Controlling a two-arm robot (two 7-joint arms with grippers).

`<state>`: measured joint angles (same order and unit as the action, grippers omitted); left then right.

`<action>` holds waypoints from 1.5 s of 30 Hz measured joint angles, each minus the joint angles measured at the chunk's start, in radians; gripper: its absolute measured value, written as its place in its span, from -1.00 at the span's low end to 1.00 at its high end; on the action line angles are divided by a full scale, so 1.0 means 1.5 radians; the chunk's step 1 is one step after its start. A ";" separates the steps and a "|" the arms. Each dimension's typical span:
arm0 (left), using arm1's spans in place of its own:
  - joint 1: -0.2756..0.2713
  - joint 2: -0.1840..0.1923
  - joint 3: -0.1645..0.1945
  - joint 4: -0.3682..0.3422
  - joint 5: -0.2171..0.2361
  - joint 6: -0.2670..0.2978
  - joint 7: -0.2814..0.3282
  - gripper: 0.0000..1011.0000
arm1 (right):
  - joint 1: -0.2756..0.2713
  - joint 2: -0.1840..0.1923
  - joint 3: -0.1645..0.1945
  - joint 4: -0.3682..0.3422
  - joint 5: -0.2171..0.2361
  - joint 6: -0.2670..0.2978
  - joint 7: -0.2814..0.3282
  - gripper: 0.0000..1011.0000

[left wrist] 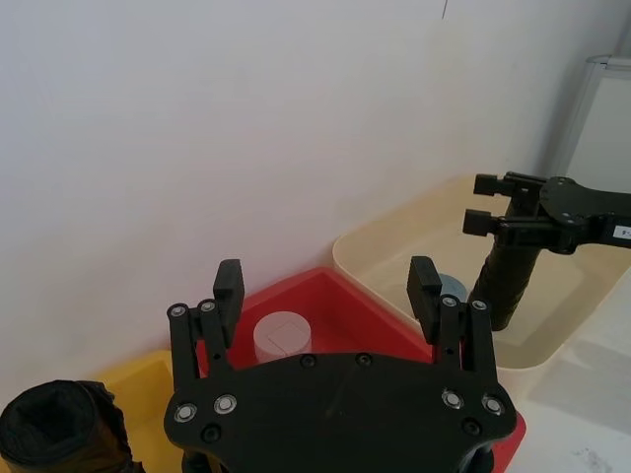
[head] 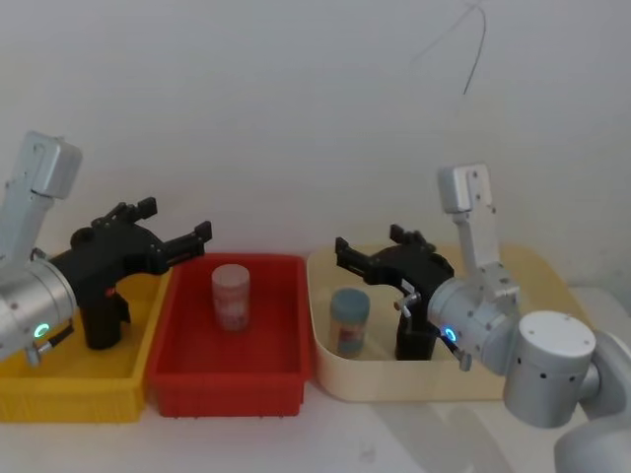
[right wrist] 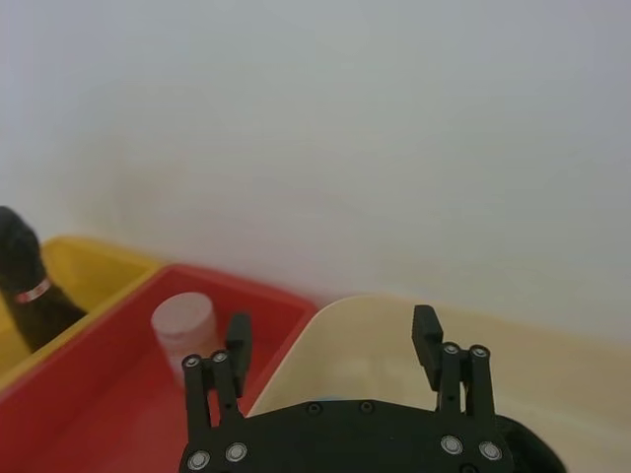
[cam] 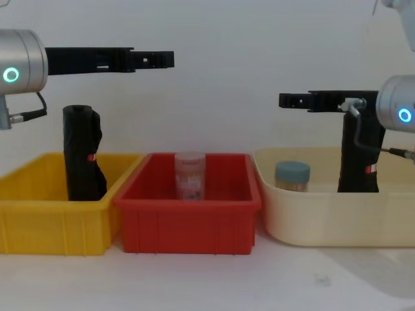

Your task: Pick up the garbage bag with the one hand and transfer it to the other hand.

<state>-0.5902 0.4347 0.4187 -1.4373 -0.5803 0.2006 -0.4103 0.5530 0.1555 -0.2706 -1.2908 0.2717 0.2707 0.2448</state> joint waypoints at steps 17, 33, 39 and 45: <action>0.000 0.000 0.000 0.000 0.000 0.000 0.000 0.98 | -0.096 0.006 0.001 -0.083 -0.010 -0.119 -0.002 0.98; 0.000 0.000 0.000 0.000 0.000 0.000 0.000 0.98 | -0.161 0.022 -0.017 -0.154 -0.016 -0.181 0.017 0.98; 0.000 0.000 0.000 0.000 0.000 0.000 0.000 0.98 | -0.171 0.024 -0.020 -0.164 -0.017 -0.190 0.020 0.98; 0.000 0.000 0.000 0.000 0.000 0.000 0.000 0.98 | -0.177 0.025 -0.021 -0.170 -0.017 -0.195 0.021 0.98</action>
<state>-0.5902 0.4347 0.4187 -1.4373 -0.5804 0.2006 -0.4103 0.2871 0.1935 -0.3024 -1.5461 0.2456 -0.0223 0.2764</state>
